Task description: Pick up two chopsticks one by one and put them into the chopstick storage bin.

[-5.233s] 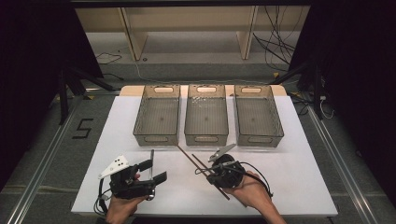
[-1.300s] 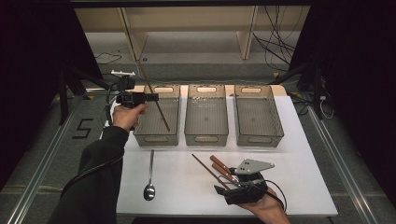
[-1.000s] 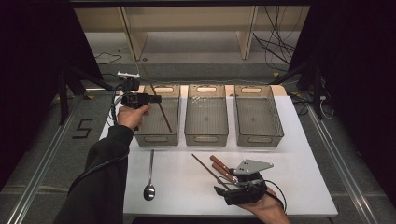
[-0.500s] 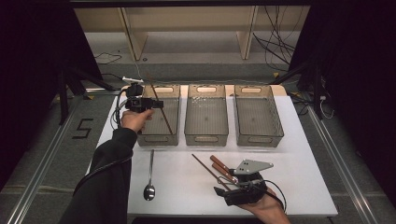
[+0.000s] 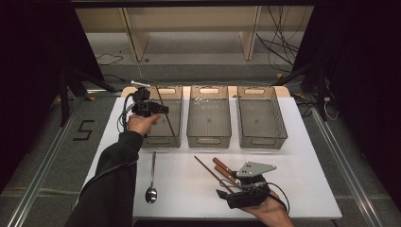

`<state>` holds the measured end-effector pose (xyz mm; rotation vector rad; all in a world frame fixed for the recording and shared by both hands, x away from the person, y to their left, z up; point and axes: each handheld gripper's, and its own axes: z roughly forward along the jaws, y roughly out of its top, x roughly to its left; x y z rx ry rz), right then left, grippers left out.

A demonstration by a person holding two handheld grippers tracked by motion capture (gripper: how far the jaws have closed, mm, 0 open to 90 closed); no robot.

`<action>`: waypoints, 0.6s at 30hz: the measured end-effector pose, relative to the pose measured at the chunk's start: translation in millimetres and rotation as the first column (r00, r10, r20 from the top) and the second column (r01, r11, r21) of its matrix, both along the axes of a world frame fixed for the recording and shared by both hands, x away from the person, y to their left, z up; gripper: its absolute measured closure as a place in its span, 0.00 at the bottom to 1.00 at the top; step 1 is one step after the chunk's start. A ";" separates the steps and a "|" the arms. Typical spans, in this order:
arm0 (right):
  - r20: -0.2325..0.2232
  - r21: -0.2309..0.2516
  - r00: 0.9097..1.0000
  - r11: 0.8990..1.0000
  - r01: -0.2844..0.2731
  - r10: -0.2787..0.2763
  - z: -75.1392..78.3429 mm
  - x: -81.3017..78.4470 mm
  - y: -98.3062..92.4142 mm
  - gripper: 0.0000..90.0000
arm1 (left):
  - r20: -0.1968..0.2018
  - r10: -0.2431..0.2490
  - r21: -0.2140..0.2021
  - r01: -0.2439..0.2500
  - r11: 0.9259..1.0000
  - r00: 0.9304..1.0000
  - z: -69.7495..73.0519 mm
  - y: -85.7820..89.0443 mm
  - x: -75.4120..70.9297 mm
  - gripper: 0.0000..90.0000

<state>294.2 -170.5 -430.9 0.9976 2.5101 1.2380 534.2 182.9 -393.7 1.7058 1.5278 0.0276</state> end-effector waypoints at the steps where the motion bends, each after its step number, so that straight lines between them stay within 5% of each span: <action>1: 0.000 0.000 1.000 1.000 -0.001 0.001 0.0 -0.1 0.0 0.23 | 0.000 0.000 0.000 0.000 1.000 1.000 0.0 0.0 0.0 0.87; 7: 0.000 -0.001 1.000 1.000 -0.005 0.005 0.2 0.2 -0.2 0.23 | -0.029 0.026 0.036 -0.025 0.999 0.999 -2.2 -3.0 2.3 0.62; 11: 0.002 0.000 1.000 1.000 -0.005 0.005 0.6 0.1 -0.4 0.23 | -0.032 0.030 0.017 -0.030 0.999 0.999 0.7 -0.5 0.0 0.49; 18: -0.016 -0.021 1.000 1.000 0.009 -0.009 1.0 3.4 -1.4 0.24 | 0.041 0.009 -0.009 -0.009 1.000 0.999 20.8 2.2 -17.2 0.32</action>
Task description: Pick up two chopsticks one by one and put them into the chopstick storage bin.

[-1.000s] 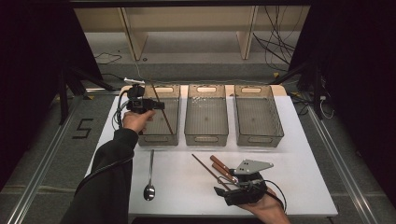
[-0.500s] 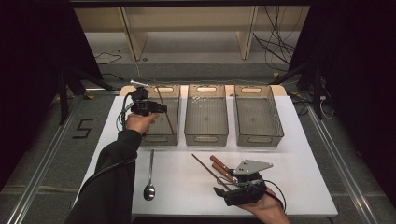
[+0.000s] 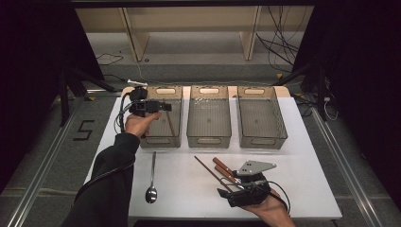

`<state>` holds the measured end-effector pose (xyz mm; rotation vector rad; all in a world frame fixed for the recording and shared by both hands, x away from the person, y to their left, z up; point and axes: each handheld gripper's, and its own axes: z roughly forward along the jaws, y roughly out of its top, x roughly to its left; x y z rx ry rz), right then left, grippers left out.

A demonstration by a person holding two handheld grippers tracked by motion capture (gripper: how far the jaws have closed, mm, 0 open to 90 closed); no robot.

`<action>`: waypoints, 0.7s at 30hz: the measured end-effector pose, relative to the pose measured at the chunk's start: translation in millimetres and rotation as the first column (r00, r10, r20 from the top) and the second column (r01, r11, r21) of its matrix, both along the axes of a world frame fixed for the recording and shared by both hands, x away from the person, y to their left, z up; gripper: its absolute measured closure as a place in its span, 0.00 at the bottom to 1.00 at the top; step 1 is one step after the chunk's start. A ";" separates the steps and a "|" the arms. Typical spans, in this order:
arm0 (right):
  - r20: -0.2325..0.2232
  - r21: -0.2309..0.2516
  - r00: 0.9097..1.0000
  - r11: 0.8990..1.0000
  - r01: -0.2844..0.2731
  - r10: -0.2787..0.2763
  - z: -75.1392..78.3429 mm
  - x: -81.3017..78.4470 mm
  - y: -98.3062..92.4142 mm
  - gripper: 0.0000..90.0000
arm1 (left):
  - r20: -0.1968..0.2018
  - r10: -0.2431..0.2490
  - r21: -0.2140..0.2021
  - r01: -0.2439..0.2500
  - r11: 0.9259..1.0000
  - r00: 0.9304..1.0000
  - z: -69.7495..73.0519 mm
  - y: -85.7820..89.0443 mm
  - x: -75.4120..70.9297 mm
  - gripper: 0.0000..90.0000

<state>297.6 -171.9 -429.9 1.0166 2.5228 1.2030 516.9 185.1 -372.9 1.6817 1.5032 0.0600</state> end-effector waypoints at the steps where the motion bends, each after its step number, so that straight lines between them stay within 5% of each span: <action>1: -0.009 -0.008 1.000 1.000 0.002 -0.002 0.0 0.8 0.0 0.24 | 0.013 -0.005 0.001 0.005 1.000 1.000 4.4 -0.4 -4.2 0.30; 11: -0.088 -0.110 0.996 0.994 0.003 -0.013 5.1 11.7 -0.2 0.31 | 0.133 -0.073 -0.031 0.077 0.997 0.989 22.6 4.5 -51.8 0.21; 21: -0.203 -0.232 0.979 0.971 -0.063 0.015 1.0 24.7 10.7 0.45 | 0.240 -0.162 -0.025 0.173 0.985 0.957 4.7 1.4 -106.5 0.19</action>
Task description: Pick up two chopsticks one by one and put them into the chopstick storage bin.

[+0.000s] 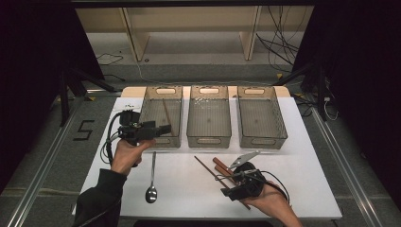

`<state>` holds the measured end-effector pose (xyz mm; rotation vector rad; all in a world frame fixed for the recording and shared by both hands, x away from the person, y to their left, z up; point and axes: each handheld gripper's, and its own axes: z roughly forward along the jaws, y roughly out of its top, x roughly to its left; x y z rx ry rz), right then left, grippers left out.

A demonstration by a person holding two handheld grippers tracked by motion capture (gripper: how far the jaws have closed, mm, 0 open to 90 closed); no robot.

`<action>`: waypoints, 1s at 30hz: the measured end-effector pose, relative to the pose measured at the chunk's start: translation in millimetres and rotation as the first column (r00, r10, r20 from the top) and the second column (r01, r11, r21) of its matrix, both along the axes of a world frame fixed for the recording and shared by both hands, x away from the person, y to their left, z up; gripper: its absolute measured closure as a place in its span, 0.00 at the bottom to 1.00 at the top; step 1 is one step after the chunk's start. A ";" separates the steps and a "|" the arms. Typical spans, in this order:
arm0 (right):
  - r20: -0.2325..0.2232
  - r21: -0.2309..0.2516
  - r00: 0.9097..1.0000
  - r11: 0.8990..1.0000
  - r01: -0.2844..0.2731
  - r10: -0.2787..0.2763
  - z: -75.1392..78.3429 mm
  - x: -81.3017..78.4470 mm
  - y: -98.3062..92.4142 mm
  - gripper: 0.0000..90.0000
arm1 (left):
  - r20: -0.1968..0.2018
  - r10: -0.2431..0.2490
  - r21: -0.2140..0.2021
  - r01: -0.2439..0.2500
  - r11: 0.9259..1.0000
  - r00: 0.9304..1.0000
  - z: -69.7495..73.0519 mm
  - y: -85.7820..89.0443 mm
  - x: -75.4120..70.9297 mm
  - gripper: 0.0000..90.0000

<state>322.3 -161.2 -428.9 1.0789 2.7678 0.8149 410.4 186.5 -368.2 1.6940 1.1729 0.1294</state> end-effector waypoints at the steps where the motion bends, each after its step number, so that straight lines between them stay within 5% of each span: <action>1: -0.010 -0.013 1.000 1.000 -0.008 0.008 -0.8 1.4 1.8 0.47 | 0.008 -0.007 -0.001 0.007 1.000 1.000 -2.1 0.2 -4.3 0.19; 17: -0.106 -0.157 0.994 0.987 -0.030 0.014 -11.1 11.9 13.1 0.64 | 0.073 -0.091 0.057 0.087 0.995 0.993 -28.7 -3.2 -49.3 0.18; 30: -0.136 -0.198 0.991 0.980 -0.037 0.010 -17.2 15.2 14.3 0.71 | 0.117 -0.064 0.049 0.059 0.997 0.991 -49.0 4.6 -73.0 0.18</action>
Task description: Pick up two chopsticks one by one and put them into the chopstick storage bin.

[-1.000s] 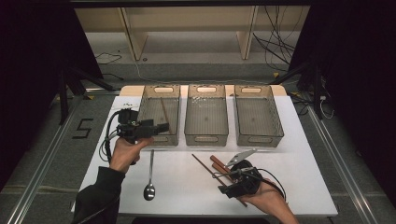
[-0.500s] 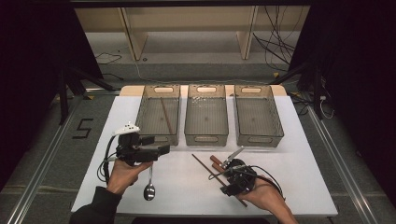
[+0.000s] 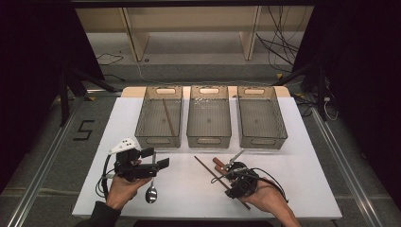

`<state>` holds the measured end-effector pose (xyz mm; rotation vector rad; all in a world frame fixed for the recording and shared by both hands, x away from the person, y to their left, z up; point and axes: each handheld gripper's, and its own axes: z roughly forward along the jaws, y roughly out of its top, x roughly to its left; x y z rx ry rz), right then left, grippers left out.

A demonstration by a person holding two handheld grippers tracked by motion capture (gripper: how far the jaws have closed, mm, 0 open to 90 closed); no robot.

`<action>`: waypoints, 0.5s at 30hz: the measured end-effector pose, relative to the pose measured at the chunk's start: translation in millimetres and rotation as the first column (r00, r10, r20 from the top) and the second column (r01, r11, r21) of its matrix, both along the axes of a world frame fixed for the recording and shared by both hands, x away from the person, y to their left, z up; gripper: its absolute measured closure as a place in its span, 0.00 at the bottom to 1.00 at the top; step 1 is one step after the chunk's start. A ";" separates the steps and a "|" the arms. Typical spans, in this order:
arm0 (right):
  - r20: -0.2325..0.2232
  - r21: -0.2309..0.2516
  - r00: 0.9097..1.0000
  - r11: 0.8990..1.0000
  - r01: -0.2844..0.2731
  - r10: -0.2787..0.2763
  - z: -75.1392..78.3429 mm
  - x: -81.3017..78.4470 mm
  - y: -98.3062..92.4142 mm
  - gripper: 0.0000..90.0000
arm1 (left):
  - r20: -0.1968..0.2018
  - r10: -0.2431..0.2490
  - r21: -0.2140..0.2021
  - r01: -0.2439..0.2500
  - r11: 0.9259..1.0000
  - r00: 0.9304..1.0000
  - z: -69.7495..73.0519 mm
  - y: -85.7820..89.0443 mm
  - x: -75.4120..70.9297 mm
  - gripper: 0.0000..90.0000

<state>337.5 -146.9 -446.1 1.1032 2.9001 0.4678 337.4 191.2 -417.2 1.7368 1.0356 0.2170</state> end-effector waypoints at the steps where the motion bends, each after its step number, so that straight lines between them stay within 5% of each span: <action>1: -0.003 0.000 1.000 1.000 0.001 -0.001 -0.5 0.1 0.5 0.72 | -0.001 -0.001 0.007 0.001 1.000 1.000 -1.6 -0.2 -1.1 0.18; 15: -0.025 -0.025 0.999 0.999 0.023 -0.023 -4.4 3.0 -0.8 0.79 | 0.012 0.002 0.007 -0.002 1.000 1.000 -10.6 2.0 -12.2 0.18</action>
